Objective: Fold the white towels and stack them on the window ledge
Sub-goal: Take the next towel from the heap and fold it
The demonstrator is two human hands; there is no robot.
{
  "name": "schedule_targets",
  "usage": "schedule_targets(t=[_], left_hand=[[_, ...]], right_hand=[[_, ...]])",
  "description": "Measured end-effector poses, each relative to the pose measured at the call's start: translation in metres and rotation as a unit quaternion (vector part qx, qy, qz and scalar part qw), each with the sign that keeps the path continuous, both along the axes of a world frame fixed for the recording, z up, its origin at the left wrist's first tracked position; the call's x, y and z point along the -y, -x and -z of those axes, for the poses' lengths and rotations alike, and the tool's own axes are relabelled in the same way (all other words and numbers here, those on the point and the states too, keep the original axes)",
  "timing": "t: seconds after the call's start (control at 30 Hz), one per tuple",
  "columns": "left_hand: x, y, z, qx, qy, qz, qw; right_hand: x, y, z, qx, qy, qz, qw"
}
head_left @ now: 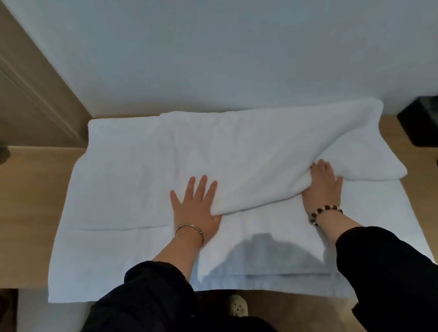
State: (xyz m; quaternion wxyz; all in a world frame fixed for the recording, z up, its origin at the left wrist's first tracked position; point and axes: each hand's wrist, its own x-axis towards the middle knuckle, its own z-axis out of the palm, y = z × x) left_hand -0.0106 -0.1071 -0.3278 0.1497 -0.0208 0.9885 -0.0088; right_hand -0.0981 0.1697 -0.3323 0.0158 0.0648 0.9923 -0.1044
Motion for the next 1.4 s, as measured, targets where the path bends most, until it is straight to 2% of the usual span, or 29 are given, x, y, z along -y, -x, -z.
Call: schedule_targets(t=[0.1, 0.17, 0.23, 0.27, 0.33, 0.37, 0.4, 0.47, 0.57, 0.67, 0.77, 0.83, 0.93, 1.0, 1.13, 1.23, 1.4], left_hand=[[0.004, 0.020, -0.001, -0.014, -0.004, -0.014, 1.000], [0.006, 0.026, 0.000, -0.019, -0.003, -0.018, 1.000], [0.006, 0.026, 0.000, -0.022, -0.005, -0.020, 1.000], [0.006, 0.025, 0.001, -0.024, -0.008, -0.020, 0.999], [0.006, 0.024, 0.000, -0.022, -0.012, -0.019, 1.000], [0.006, 0.025, -0.001, -0.023, -0.016, -0.018, 0.999], [0.006, 0.026, -0.003, -0.024, -0.020, -0.016, 0.999], [0.007, 0.024, -0.005, -0.020, -0.022, -0.006, 1.000], [0.015, 0.017, -0.007, -0.037, -0.051, 0.034, 0.997], [0.029, 0.012, -0.018, -0.156, -0.114, 0.095, 0.976], [0.050, -0.001, -0.020, -0.249, -0.093, 0.105, 0.958], [0.051, -0.016, -0.014, -0.231, -0.041, 0.089, 0.968], [0.030, -0.028, -0.014, -0.139, 0.008, 0.062, 0.988], [0.005, -0.027, -0.019, -0.112, 0.022, 0.085, 0.990], [-0.035, -0.026, -0.013, -0.058, -0.017, 0.153, 0.986], [-0.048, -0.028, 0.005, -0.024, -0.029, 0.133, 0.990], [-0.074, -0.004, 0.008, -0.033, -0.033, 0.087, 0.995]], right_hand=[[0.006, 0.027, -0.012, 0.089, -0.099, -0.019, 0.991], [0.007, 0.036, -0.031, 0.098, -0.137, -0.022, 0.986], [0.001, 0.035, -0.057, -0.011, -0.111, -0.030, 0.993], [-0.005, 0.032, -0.066, -0.109, -0.079, -0.047, 0.990], [-0.014, 0.009, -0.083, -0.282, -0.016, -0.105, 0.953], [-0.018, -0.006, -0.083, -0.330, 0.001, -0.140, 0.934], [-0.022, -0.024, -0.079, -0.334, -0.006, -0.169, 0.927], [-0.027, -0.056, -0.052, -0.264, -0.040, -0.207, 0.941], [-0.036, -0.080, 0.002, -0.171, -0.058, -0.180, 0.967], [-0.034, -0.079, 0.014, -0.148, -0.031, -0.139, 0.979], [-0.029, -0.076, 0.006, -0.122, -0.016, -0.126, 0.984], [-0.028, -0.076, 0.003, -0.106, -0.009, -0.114, 0.988], [-0.027, -0.078, 0.006, -0.096, 0.012, -0.089, 0.991], [-0.027, -0.080, 0.009, -0.087, 0.015, -0.059, 0.994], [-0.033, -0.082, 0.008, -0.014, -0.015, -0.006, 1.000], [-0.039, -0.075, 0.005, 0.017, -0.016, -0.029, 0.999], [-0.054, -0.033, -0.005, 0.058, -0.058, -0.049, 0.995]])
